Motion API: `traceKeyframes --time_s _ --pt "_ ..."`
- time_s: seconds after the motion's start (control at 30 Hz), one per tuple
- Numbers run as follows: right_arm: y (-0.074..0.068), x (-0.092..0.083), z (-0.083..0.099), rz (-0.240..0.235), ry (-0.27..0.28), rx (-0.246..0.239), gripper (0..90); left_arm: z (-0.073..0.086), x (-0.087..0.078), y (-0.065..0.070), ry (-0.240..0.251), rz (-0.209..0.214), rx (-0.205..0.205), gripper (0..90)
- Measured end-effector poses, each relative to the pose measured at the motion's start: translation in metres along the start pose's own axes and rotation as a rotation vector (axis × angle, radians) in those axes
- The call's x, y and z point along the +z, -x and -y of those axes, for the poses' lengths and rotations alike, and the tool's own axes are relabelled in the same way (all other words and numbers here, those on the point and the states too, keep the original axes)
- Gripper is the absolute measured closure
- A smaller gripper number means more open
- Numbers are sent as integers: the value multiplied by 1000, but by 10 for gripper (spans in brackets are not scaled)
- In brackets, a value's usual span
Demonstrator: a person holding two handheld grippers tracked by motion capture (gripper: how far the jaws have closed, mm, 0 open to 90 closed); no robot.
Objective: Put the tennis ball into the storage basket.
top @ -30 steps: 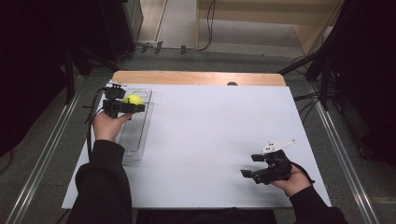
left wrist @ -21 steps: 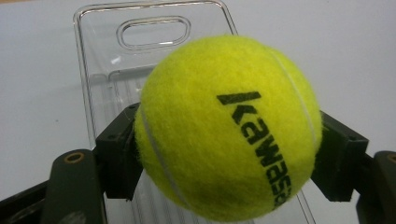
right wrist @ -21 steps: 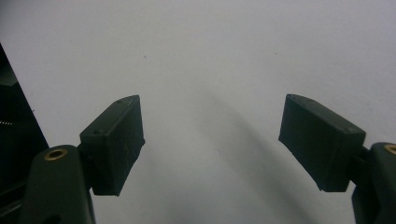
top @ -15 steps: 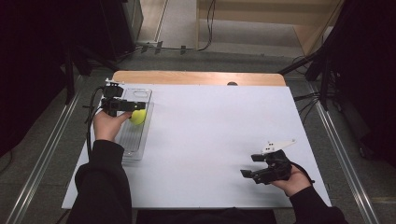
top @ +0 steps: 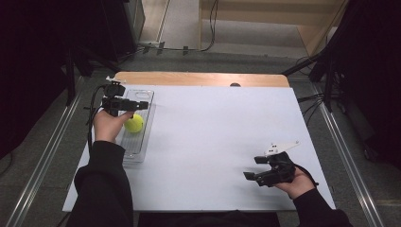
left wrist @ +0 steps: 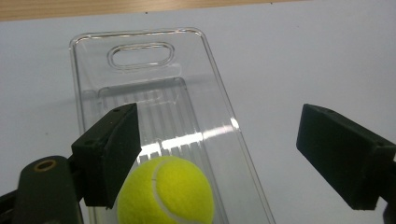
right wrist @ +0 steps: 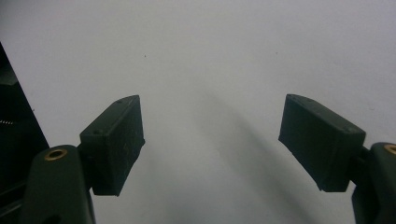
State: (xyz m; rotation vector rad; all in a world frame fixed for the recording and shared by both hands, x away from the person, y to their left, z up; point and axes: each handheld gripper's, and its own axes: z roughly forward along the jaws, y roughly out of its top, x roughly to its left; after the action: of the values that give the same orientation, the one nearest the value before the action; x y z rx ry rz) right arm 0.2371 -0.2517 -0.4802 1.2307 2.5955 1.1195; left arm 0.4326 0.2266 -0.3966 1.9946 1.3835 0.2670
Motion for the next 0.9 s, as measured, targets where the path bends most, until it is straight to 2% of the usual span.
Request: traceKeyframes --time_s 0.17,0.33,0.63,0.77,0.9 --pt "0 0 0 -1 0 2 199 -2 1 7 -13 42 12 156" --pt "0 0 0 -1 0 -1 199 -3 3 14 -20 62 35 158" --pt "0 0 0 -3 -1 0 199 -6 5 27 -39 142 48 158" --pt "0 0 0 -2 -2 -2 199 -8 4 34 -32 173 64 159" --pt "-1 0 0 -3 0 -1 199 -8 7 40 -42 183 76 159"
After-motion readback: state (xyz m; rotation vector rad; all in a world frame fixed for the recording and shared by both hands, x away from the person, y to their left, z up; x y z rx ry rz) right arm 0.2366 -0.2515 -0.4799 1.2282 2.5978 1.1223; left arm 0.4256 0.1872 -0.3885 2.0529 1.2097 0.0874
